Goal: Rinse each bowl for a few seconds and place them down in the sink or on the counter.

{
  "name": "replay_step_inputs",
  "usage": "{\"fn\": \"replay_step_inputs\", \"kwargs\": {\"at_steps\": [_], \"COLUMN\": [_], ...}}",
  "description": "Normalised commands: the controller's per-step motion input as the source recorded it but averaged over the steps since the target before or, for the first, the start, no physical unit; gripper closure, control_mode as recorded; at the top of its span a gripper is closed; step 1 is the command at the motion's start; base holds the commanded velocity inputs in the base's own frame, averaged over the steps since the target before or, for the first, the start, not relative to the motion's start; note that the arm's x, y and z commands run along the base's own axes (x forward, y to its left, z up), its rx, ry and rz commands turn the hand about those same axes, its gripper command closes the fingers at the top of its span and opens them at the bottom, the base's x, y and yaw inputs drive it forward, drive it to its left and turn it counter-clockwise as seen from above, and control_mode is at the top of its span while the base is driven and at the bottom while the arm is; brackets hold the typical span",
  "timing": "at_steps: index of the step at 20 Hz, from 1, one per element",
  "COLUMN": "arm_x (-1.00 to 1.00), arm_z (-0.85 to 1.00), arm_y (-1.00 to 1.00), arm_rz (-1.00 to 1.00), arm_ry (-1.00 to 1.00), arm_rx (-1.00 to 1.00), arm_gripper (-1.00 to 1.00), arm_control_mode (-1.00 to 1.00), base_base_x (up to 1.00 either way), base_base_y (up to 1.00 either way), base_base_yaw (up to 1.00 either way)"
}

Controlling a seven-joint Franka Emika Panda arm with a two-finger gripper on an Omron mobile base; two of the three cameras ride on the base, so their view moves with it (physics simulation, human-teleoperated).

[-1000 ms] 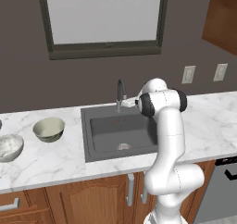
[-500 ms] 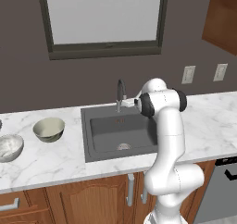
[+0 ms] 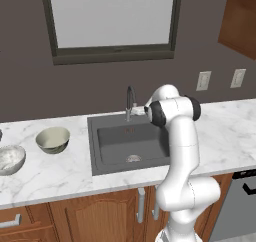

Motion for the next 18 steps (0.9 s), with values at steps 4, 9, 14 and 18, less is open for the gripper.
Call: {"fn": "replay_step_inputs", "kwargs": {"at_steps": [4,9,14,18], "arm_x": [0.29,0.23,0.22,0.21], "arm_z": [-0.44,-0.45,-0.51,-0.55], "arm_y": [-0.40,-0.43,-0.40,-0.35], "arm_rz": [-0.03,-0.03,-0.03,-0.04], "arm_ry": [0.01,0.00,0.02,0.05], "arm_rx": [0.03,0.03,0.02,0.00], "arm_gripper": [1.00,1.00,1.00,1.00], "arm_control_mode": [-1.00,-1.00,-1.00,-1.00], "base_base_x": [0.00,0.00,0.00,0.00], "base_base_y": [0.00,0.00,0.00,0.00], "base_base_yaw": [0.00,0.00,0.00,0.00]}}
